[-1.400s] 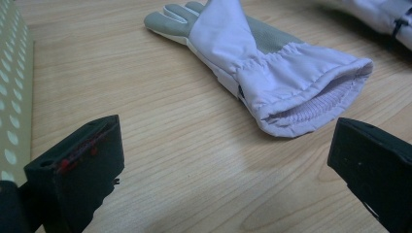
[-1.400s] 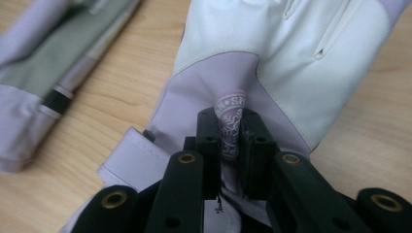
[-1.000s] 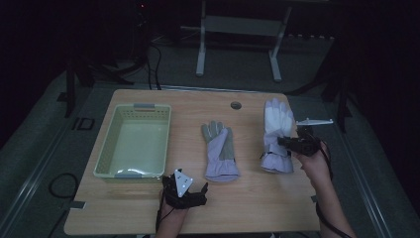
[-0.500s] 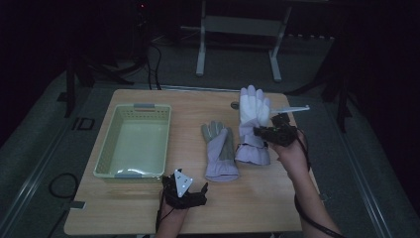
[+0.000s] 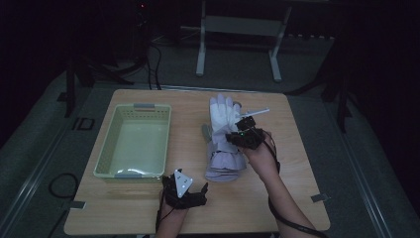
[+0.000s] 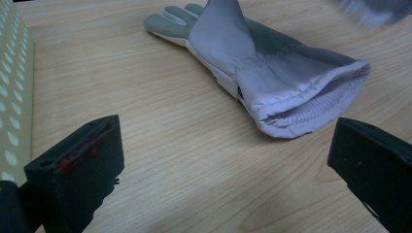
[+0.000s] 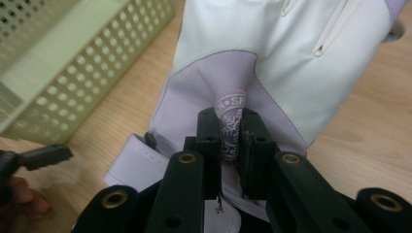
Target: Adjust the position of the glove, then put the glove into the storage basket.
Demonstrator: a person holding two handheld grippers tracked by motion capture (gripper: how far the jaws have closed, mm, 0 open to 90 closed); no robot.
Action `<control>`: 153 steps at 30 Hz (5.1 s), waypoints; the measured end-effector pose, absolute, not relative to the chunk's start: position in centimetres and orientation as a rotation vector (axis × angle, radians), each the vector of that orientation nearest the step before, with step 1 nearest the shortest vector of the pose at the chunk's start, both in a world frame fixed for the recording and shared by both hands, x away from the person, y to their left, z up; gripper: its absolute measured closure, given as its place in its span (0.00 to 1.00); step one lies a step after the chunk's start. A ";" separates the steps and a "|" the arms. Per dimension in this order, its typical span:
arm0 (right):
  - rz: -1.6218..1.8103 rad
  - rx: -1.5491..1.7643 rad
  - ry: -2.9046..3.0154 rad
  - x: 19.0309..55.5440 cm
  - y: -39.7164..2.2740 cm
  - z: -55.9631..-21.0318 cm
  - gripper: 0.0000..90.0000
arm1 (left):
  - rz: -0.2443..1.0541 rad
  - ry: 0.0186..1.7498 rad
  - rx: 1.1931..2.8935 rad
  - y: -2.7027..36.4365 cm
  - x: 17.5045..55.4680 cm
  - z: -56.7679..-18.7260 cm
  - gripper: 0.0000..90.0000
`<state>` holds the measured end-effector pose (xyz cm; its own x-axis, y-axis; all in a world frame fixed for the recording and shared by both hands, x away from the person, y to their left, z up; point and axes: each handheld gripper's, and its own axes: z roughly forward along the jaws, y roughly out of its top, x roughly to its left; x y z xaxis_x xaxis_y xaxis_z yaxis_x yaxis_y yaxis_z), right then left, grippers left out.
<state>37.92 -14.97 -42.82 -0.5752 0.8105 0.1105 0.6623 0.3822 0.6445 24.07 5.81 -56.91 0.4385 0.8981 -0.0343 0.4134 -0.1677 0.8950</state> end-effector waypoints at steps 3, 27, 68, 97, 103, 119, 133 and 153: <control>0.921 1.344 2.435 38.5 -14.5 -44.4 0.90 | 0.658 1.128 1.771 5.8 24.1 -56.9 0.00; 0.815 1.406 2.483 40.2 -13.6 -49.8 0.76 | 0.658 1.117 1.777 5.8 24.1 -56.9 0.00; 1.129 0.952 2.362 37.6 -21.2 -47.1 0.15 | 0.460 0.959 1.904 4.9 26.7 -51.4 0.00; 1.082 1.234 2.409 40.3 -19.7 -52.6 0.38 | 0.203 1.226 2.015 2.8 33.7 -54.1 0.22; 1.125 1.421 2.497 41.1 -19.9 -53.8 0.51 | 0.033 1.198 1.992 3.4 34.5 -55.4 0.40; 1.132 1.437 2.506 40.4 -18.9 -53.3 0.91 | -0.056 1.138 2.090 3.4 35.2 -54.1 0.81; 1.181 1.354 2.437 39.1 -18.8 -49.6 0.91 | -0.008 1.065 2.130 3.6 35.0 -50.0 0.82; 1.246 1.268 2.379 39.0 -16.4 -44.0 0.91 | 0.065 0.994 2.171 6.4 35.5 -43.9 0.82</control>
